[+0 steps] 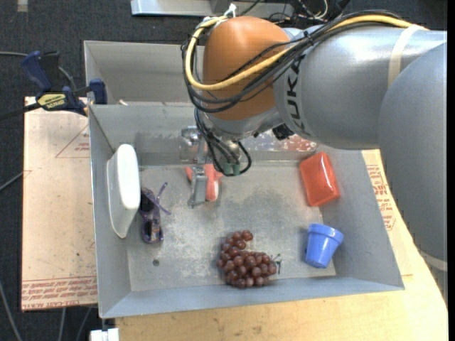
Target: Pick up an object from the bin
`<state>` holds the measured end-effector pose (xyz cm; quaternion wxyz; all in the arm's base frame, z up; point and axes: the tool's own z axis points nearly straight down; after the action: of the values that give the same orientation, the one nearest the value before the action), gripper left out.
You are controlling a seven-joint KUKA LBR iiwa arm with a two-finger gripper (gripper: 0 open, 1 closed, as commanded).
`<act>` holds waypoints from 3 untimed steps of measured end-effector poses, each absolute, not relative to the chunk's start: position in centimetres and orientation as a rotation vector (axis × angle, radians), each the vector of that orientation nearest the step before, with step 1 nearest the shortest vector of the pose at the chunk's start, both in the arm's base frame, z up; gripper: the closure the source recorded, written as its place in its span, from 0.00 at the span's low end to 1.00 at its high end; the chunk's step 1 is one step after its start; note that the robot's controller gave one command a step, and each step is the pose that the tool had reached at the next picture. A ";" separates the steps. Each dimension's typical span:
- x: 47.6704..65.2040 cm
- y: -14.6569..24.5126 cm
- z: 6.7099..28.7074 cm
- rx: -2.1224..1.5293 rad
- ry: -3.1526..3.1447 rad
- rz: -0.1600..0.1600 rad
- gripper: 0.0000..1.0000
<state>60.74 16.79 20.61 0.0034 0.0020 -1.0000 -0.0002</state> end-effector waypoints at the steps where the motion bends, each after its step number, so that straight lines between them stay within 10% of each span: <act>1: 60.9 16.7 21.1 0.002 -3.143 -0.003 0.00; 3: 60.9 12.7 14.2 -0.035 -3.132 0.000 0.00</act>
Offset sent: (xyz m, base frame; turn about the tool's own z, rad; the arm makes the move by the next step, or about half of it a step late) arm 0.0187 -0.0649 -0.1200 -0.1246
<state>60.89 12.66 14.24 0.0045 -0.0111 -0.9999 -0.0001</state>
